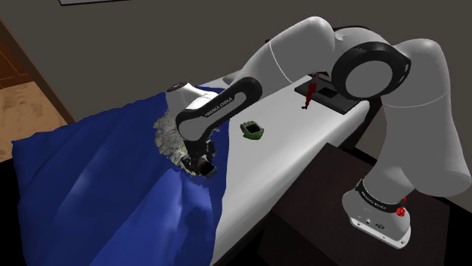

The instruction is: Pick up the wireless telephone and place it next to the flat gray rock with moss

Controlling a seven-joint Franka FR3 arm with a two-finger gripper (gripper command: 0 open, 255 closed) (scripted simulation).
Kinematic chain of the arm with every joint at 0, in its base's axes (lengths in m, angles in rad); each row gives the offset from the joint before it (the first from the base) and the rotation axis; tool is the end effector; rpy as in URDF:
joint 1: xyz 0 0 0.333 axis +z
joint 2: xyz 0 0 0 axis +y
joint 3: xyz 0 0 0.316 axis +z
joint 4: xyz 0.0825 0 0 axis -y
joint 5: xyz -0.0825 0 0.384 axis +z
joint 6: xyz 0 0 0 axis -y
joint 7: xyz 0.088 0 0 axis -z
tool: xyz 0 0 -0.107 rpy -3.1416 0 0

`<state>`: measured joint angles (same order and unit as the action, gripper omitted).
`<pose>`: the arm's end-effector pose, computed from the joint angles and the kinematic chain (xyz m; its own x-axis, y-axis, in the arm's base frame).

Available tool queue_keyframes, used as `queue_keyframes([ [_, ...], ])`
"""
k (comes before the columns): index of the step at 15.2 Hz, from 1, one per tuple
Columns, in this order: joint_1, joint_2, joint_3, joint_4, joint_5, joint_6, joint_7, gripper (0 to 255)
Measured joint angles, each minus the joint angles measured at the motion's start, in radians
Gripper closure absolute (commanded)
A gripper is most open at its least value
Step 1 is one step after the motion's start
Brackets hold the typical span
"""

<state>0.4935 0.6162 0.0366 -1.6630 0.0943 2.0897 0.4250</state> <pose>0.5698 0.3365 0.2348 0.9762 0.0454 -0.2119 0.0452 -0.9990 -0.0057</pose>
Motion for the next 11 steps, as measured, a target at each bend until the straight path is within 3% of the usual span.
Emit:
queue_keyframes([
  [5,0.067,0.109,0.019,0.181,-0.005,-0.064,0.088,255],
  [9,0.123,0.231,0.030,0.388,-0.011,-0.142,0.157,255],
  [11,0.127,0.253,0.031,0.408,-0.011,-0.140,0.161,255],
])
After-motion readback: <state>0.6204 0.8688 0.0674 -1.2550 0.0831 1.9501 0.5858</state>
